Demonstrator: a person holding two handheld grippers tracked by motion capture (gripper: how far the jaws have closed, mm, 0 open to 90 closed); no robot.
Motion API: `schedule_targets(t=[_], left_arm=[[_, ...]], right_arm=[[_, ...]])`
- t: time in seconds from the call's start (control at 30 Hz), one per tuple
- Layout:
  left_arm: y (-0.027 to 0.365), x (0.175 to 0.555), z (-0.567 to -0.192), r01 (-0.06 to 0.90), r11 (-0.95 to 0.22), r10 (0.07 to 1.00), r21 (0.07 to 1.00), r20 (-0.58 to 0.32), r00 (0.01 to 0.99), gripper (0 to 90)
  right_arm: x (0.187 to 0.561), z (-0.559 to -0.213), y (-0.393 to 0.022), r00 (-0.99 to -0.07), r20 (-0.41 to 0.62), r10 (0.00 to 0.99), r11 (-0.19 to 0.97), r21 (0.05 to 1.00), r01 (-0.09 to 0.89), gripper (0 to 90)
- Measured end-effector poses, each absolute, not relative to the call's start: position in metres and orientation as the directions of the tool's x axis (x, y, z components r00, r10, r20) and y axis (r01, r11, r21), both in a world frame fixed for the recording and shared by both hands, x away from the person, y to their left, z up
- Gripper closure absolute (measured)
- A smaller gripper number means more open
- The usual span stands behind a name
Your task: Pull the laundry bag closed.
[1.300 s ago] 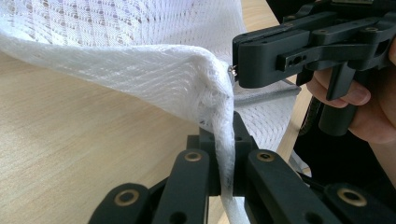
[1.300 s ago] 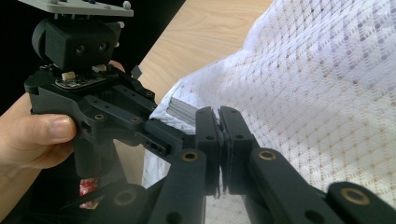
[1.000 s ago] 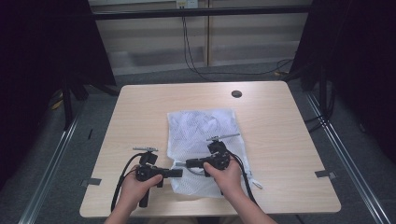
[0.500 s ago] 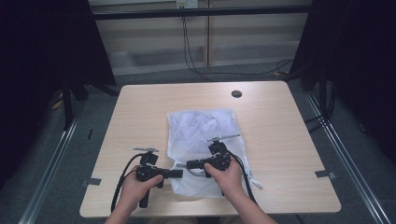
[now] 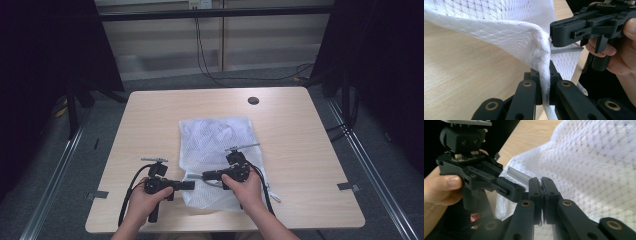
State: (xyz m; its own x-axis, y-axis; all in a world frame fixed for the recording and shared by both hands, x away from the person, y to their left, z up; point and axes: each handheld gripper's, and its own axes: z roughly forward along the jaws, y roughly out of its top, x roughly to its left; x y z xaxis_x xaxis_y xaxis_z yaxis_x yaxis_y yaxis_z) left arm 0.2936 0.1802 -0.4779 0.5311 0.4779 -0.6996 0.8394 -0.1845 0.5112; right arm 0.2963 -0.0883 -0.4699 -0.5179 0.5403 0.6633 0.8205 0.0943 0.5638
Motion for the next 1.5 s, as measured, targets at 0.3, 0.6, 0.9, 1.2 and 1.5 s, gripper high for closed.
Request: schedule_targets(t=[0.3, 0.6, 0.9, 1.2, 1.5], left_arm=[[0.18, 0.294, -0.477, 0.833, -0.199, 0.483, 0.516, -0.689, 0.541, 88.8], [0.183, 0.294, -0.477, 0.836, -0.186, 0.484, 0.516, -0.692, 0.535, 88.8], [0.183, 0.294, -0.477, 0.837, -0.196, 0.485, 0.511, -0.691, 0.536, 88.8], [0.182, 0.294, -0.477, 0.837, -0.2, 0.49, 0.51, -0.688, 0.536, 88.8], [0.182, 0.294, -0.477, 0.838, -0.201, 0.492, 0.508, -0.688, 0.534, 88.8]], right_arm=[[0.296, -0.47, -0.089, -0.517, 0.667, 0.536, 0.097, 0.56, 0.823, 87.5], [0.297, -0.471, -0.094, -0.513, 0.662, 0.546, 0.095, 0.56, 0.823, 87.5], [0.296, -0.471, -0.098, -0.514, 0.662, 0.545, 0.095, 0.561, 0.822, 87.5], [0.296, -0.471, -0.098, -0.526, 0.654, 0.544, 0.114, 0.563, 0.818, 87.5], [0.295, -0.471, -0.1, -0.53, 0.651, 0.543, 0.122, 0.563, 0.817, 87.5]])
